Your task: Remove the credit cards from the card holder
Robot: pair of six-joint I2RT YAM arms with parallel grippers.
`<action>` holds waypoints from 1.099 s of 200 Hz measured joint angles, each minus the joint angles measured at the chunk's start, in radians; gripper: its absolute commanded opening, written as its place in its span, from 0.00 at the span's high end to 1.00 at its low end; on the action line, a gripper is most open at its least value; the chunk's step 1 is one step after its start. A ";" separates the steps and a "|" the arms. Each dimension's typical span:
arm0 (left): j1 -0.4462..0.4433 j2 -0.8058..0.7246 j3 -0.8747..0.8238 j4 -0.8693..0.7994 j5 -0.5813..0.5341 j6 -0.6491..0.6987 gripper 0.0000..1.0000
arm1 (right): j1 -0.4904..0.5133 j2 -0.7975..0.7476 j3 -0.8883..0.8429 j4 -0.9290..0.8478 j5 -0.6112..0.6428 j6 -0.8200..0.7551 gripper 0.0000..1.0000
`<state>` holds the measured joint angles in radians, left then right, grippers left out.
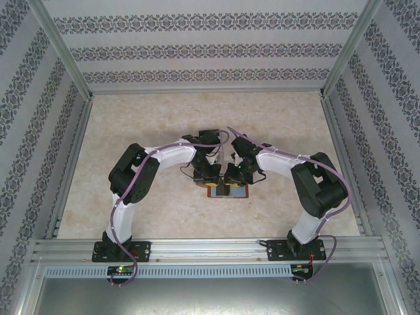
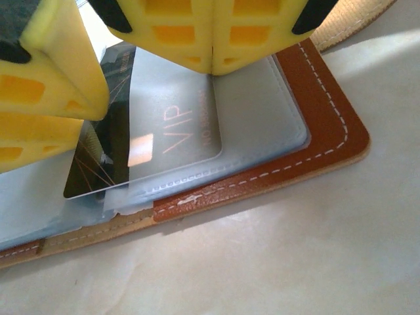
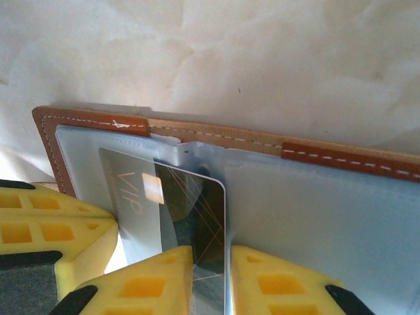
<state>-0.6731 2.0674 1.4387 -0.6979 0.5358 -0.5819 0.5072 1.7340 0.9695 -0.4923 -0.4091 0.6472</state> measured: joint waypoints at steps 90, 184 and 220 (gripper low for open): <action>-0.001 0.000 0.000 -0.005 -0.006 0.000 1.00 | -0.019 -0.050 -0.062 0.099 -0.101 0.010 0.79; -0.001 0.000 0.000 -0.006 -0.006 0.000 1.00 | -0.028 -0.075 -0.082 0.153 -0.142 0.026 0.89; -0.001 0.000 0.000 -0.006 -0.007 0.000 1.00 | -0.028 -0.076 -0.082 0.148 -0.127 0.018 0.91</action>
<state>-0.6743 2.0674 1.4387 -0.7036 0.5289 -0.5819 0.4793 1.6585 0.8871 -0.3447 -0.5365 0.6655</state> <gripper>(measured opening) 0.043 0.102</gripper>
